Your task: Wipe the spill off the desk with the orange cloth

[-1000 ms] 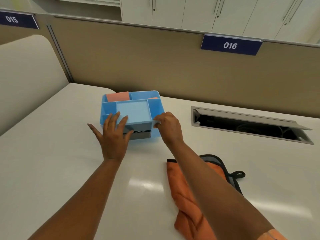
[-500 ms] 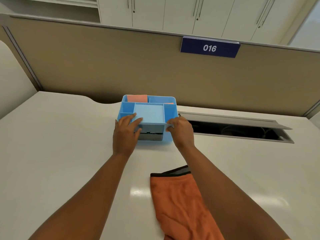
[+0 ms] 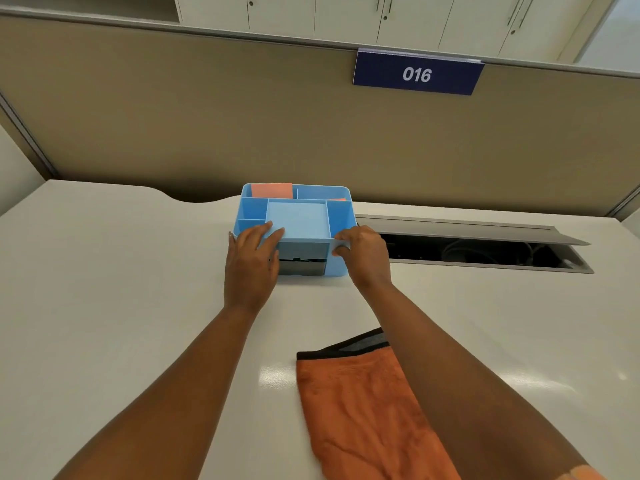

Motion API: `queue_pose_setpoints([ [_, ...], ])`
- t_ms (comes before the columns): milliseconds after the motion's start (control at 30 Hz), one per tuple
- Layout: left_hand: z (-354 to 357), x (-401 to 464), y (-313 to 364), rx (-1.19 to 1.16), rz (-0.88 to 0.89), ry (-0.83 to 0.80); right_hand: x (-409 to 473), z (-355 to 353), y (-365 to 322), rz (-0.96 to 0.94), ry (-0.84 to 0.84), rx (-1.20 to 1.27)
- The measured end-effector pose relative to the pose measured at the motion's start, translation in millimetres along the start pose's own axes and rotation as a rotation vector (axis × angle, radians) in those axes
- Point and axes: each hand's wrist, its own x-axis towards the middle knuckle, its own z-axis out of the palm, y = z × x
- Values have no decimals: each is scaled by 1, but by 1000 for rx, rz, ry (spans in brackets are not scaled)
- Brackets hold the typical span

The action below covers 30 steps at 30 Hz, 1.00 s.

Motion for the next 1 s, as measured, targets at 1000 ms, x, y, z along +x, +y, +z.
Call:
queue_pose_setpoints([
  [1000,10,5,-5,48,-127,-131,23,-22,36,-134,-151,-105],
])
